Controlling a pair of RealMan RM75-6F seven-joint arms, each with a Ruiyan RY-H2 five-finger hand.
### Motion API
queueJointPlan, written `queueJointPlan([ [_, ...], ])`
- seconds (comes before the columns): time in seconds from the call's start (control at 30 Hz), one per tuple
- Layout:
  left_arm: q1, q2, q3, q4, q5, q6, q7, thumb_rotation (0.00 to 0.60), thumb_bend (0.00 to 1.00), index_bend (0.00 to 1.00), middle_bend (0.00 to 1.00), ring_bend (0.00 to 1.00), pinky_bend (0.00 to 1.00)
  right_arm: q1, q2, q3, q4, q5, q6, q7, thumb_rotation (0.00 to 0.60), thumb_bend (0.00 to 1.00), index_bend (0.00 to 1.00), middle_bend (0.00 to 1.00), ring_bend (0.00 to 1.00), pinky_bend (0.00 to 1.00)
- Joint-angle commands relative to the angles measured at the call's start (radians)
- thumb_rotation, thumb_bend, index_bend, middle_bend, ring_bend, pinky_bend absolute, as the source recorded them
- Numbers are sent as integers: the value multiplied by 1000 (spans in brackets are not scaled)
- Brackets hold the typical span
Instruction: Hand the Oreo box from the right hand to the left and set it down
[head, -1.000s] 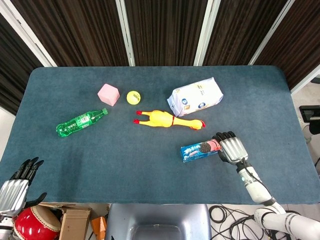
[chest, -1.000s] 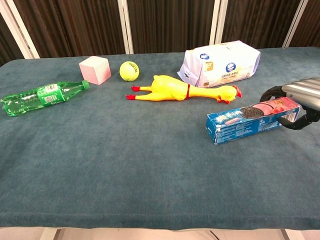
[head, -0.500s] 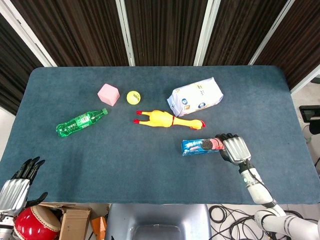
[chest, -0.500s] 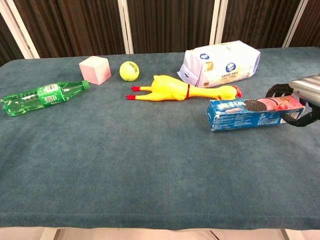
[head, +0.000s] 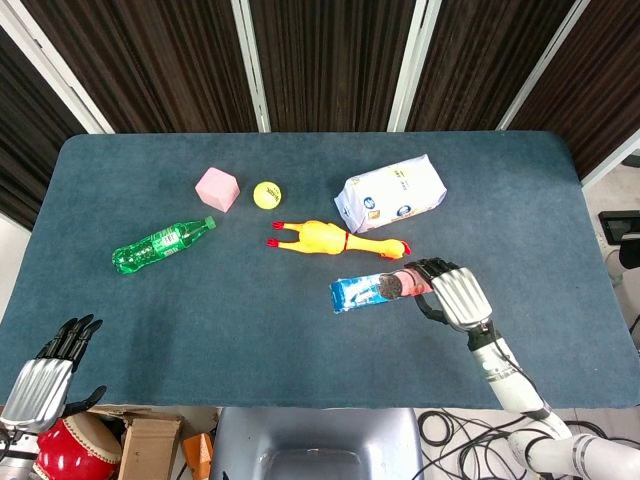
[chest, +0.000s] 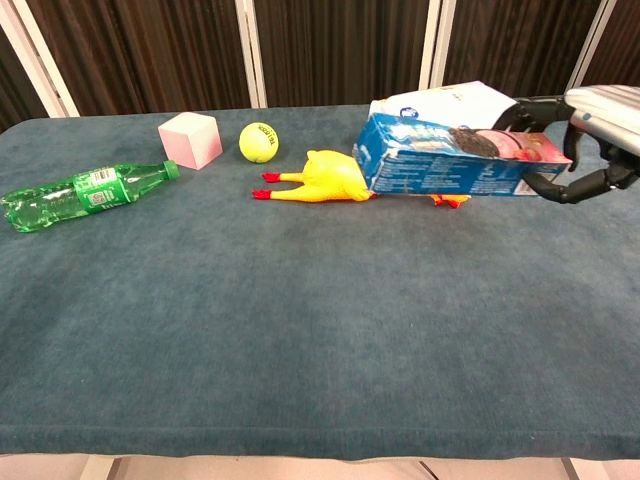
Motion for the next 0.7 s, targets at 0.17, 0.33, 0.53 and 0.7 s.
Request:
queueJointPlan([
  [0.17, -28, -9, -7, -65, 60, -1, 43, 600, 222, 51, 50, 9, 237, 90, -49, 57, -114, 48, -97, -169, 600, 1000, 664, 556, 618, 554],
  [0.33, -59, -42, -39, -137, 68, -12, 97, 600, 222, 49, 74, 27, 242, 129, -106, 74, -173, 82, -134, -263, 600, 1000, 664, 556, 618, 554],
  [0.53, -109, -97, -78, -190, 16, -75, 197, 600, 223, 46, 79, 32, 246, 162, -150, 97, -238, 130, -152, -356, 600, 1000, 664, 556, 618, 554],
  [0.7, -161, -175, -112, -202, -45, -138, 235, 600, 224, 30, 74, 32, 247, 176, -166, 107, -274, 168, -156, -413, 600, 1000, 664, 556, 618, 554],
])
